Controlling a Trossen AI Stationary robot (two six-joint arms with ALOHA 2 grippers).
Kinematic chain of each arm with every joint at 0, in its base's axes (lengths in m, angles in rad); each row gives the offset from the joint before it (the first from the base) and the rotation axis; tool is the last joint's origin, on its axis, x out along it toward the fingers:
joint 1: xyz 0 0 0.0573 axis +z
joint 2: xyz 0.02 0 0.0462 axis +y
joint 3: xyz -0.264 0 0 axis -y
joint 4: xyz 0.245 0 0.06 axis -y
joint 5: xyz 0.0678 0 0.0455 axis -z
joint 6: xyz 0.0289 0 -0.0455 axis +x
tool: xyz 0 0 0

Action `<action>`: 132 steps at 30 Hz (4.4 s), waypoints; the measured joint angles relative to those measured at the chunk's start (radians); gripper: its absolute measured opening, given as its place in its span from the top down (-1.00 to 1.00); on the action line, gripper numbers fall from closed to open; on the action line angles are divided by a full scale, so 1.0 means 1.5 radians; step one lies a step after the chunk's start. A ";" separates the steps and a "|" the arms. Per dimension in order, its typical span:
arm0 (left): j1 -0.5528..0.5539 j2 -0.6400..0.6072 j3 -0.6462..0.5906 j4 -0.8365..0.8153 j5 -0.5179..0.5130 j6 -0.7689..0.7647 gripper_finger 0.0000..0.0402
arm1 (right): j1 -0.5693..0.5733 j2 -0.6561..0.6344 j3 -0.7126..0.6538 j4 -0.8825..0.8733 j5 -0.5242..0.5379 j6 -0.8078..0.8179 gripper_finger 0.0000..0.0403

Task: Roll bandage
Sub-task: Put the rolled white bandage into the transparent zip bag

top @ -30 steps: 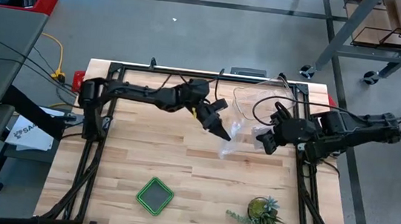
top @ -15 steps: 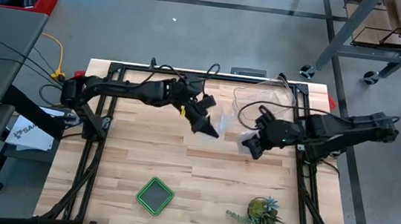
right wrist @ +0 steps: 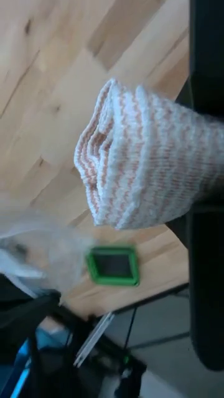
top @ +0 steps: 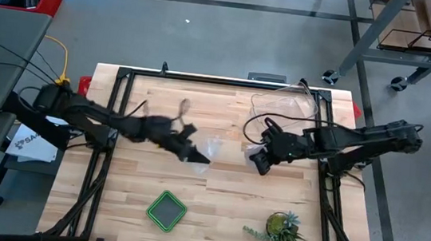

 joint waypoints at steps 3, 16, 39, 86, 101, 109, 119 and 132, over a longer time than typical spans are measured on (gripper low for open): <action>-0.031 -0.013 -0.130 0.260 -0.085 -0.109 1.00 | -0.004 0.030 0.000 0.074 -0.012 0.005 0.76; 0.017 -0.032 -0.275 0.724 0.076 -0.213 1.00 | -0.031 0.198 0.000 0.362 -0.051 0.091 0.76; 0.046 -0.031 -0.275 0.723 0.091 -0.163 1.00 | -0.029 0.400 0.000 0.212 -0.140 0.169 -0.03; 0.071 -0.031 0.104 0.416 -0.377 -0.277 1.00 | -0.063 0.160 0.064 0.608 0.313 -0.637 -0.33; 0.071 -0.031 0.109 0.396 -0.395 -0.264 1.00 | -0.052 0.191 0.105 0.612 0.283 -0.574 0.55; 0.107 -0.047 0.103 0.432 -0.350 -0.222 1.00 | -0.036 0.187 0.155 0.389 0.337 -0.510 0.98; 0.135 -0.053 0.100 0.447 -0.352 -0.205 1.00 | -0.014 0.182 0.168 0.311 0.317 -0.465 0.99; 0.197 -0.053 0.100 0.256 0.050 -0.185 1.00 | 0.006 0.079 0.168 0.287 0.274 -0.325 0.57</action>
